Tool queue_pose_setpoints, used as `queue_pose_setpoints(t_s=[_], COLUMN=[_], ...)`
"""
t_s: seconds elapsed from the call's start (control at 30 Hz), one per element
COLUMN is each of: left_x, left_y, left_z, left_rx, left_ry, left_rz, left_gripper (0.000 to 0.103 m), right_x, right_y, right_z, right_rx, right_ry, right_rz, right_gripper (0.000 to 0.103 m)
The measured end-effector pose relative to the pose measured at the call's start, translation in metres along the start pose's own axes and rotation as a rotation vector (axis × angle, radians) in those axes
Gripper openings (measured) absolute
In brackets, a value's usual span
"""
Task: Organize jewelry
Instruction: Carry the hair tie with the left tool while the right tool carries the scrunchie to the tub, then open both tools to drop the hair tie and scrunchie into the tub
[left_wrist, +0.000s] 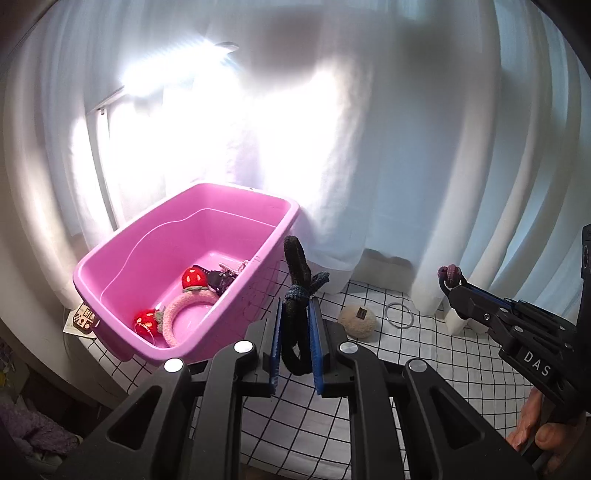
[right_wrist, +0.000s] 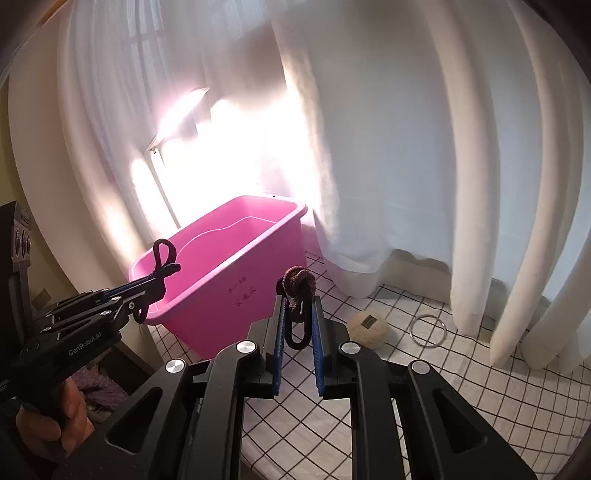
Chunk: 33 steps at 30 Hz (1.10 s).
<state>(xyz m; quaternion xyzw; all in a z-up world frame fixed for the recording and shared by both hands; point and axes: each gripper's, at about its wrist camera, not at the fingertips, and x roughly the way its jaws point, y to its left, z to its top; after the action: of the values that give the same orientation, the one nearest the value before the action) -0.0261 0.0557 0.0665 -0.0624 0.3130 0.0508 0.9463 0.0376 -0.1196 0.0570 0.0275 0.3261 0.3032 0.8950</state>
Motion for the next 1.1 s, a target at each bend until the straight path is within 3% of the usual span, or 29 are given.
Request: queue_pose_setpoints(t_s=[0.3, 0.7, 1.1], left_x=[0.028, 0.106, 0.148], left_y=[0.089, 0.176, 0.195], left_z=[0.042, 0.048, 0.039], left_rx=[-0.082, -0.216, -0.27], left_ry=[-0.014, 0.151, 0.25], left_rz=[0.102, 0.134, 0.115], left_gripper=[0.014, 0.014, 0.016], right_x=[0.093, 0.221, 0.281], right_y=[0.053, 0.093, 0.098], right_z=[0.06, 0.093, 0.092], right_rx=[0.008, -0.064, -0.119], right_ry=[0.085, 0.237, 0.354], right_rz=[0.163, 0.154, 0.108], right_gripper=[0.013, 0.013, 0.013])
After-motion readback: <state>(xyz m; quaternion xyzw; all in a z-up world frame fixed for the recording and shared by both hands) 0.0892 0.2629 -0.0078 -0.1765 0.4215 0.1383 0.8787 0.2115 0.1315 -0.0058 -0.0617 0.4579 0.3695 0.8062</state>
